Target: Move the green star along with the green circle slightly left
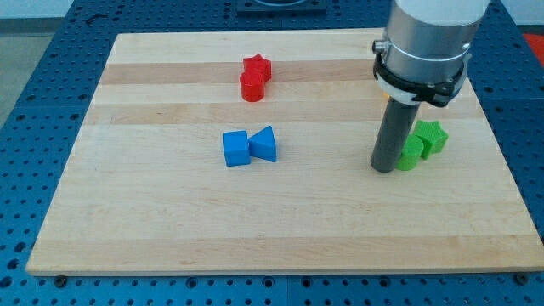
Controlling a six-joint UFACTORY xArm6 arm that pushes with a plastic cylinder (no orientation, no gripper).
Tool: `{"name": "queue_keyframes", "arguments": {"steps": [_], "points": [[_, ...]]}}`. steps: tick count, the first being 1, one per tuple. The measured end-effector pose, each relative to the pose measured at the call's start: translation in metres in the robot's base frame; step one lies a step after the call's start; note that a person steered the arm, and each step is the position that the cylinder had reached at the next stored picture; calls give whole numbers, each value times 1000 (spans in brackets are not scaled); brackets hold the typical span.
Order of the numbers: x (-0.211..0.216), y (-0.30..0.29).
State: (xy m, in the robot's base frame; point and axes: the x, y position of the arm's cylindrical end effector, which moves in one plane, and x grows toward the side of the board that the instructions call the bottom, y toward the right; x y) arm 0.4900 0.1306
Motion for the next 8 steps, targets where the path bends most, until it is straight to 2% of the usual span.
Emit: {"name": "queue_keyframes", "arguments": {"steps": [1,2,4,5,6,7,8], "points": [[25,-1],[25,-3],[16,124],[-50,129],[-79,89],[-80,42],[-80,59]]}}
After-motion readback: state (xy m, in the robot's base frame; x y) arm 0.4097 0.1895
